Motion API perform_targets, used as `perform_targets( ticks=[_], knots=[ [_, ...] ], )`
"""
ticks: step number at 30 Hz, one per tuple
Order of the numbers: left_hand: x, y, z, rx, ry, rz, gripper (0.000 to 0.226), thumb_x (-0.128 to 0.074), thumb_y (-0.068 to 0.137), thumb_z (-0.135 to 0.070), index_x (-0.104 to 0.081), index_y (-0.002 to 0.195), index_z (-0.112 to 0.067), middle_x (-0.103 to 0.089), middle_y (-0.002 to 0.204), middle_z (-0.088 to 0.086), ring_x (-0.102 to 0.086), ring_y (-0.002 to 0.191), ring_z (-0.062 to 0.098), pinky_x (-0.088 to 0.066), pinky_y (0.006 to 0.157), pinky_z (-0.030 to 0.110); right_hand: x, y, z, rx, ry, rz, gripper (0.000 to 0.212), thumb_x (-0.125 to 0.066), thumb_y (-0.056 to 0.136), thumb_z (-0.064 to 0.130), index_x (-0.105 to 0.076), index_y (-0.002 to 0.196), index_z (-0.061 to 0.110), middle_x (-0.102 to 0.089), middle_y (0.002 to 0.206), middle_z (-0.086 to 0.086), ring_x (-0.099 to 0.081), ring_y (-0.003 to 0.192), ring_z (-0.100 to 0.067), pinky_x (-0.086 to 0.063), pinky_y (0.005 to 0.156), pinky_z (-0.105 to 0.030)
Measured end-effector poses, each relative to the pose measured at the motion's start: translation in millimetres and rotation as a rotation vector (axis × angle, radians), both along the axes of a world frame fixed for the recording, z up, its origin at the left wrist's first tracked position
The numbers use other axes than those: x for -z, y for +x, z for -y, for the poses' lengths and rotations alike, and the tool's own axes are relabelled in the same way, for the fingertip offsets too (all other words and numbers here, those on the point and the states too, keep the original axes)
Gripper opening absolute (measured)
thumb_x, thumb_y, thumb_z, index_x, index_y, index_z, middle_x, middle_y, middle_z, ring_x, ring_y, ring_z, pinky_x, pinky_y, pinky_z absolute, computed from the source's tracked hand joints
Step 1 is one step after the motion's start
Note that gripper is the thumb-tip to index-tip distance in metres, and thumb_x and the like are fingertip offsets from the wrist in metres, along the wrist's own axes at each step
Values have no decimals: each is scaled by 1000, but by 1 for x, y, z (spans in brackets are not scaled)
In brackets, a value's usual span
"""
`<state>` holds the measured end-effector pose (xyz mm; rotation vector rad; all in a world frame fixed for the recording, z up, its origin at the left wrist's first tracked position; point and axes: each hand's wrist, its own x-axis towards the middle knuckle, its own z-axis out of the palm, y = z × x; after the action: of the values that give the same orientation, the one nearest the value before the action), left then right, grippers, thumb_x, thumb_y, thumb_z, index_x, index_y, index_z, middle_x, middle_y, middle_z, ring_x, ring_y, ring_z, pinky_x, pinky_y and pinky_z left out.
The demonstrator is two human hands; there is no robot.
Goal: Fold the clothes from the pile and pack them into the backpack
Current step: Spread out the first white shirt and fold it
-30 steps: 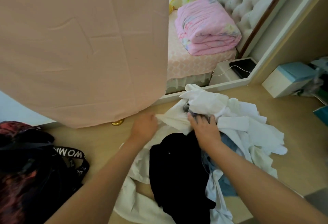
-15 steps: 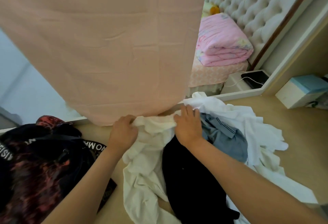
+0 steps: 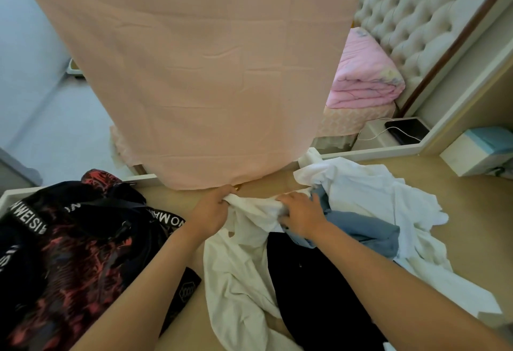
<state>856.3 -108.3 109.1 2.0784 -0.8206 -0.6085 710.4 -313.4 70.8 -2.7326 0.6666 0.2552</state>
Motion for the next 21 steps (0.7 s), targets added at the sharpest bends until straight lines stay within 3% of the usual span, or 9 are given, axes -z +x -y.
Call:
perform_targets(
  ticks=[2, 5, 9, 11, 14, 15, 17, 19, 21],
  knots=[
    [-1, 1, -7, -42, 28, 68, 39, -37, 87, 4, -63, 96, -24, -65, 87, 2, -58, 84, 23, -46, 73, 34, -1, 4, 0, 62, -29, 84, 20, -46, 98, 26, -61, 112, 26, -65, 108, 1, -56, 109, -26, -32, 97, -45],
    [-6, 7, -18, 7, 227, 368, 41, -51, 80, -6, -58, 115, -27, -55, 114, -4, -50, 107, 23, -42, 92, 36, -16, 26, -13, 21, -32, 281, 17, -41, 99, 20, -56, 91, 17, -63, 91, -3, -58, 90, -27, -38, 80, -39],
    [-16, -5, -5, 312, 182, 251, 83, -68, 73, -31, -27, 145, -40, -42, 130, -17, -38, 116, 8, -32, 104, 32, -30, 48, -44, -109, 272, 417, 14, -48, 101, 19, -54, 89, 13, -65, 96, -8, -55, 83, -20, -41, 71, -35],
    [1, -6, 5, 256, 113, 344, 66, -69, 80, -34, -37, 138, -41, -58, 121, -11, -54, 109, 14, -43, 95, 35, -24, 46, -55, -153, 296, 407, 14, -54, 98, 21, -62, 102, 10, -65, 102, -8, -57, 90, -21, -42, 77, -36],
    [22, 2, 12, 170, 384, 511, 33, -57, 91, -24, -52, 122, -31, -63, 112, -3, -59, 105, 22, -47, 86, 35, 2, 26, -46, -148, -14, 235, 49, -64, 88, 42, -52, 132, 22, -52, 130, -8, -45, 124, -28, -28, 102, -46],
    [27, 2, 12, 161, 539, 543, 33, -54, 92, -22, -50, 124, -28, -60, 113, -1, -57, 107, 23, -45, 85, 34, 10, 16, -40, -134, -121, 96, 71, -64, 82, 52, -39, 143, 26, -36, 146, -11, -28, 140, -32, -13, 111, -55],
    [39, -3, 11, 117, 701, 607, 48, -52, 88, -15, -42, 134, -26, -53, 123, 3, -51, 113, 24, -42, 90, 34, 26, -3, -25, -123, -272, -159, 97, -60, 76, 67, -15, 154, 31, 0, 162, -13, 5, 150, -35, 12, 107, -71],
    [46, -13, 16, 109, 577, 673, 62, -56, 83, -10, -39, 140, -25, -46, 135, 4, -42, 123, 26, -35, 100, 36, 36, -15, -19, -170, -369, -310, 95, -54, 81, 68, -7, 156, 34, 18, 162, -16, 20, 149, -37, 15, 101, -77],
    [56, -24, 27, 232, 370, 697, 60, -58, 83, -11, -45, 140, -27, -44, 141, 3, -37, 130, 27, -30, 104, 37, 46, -20, -17, -174, -418, -355, 90, -57, 86, 56, -7, 157, 35, 21, 162, -17, 18, 149, -37, 3, 104, -78]
  ],
)
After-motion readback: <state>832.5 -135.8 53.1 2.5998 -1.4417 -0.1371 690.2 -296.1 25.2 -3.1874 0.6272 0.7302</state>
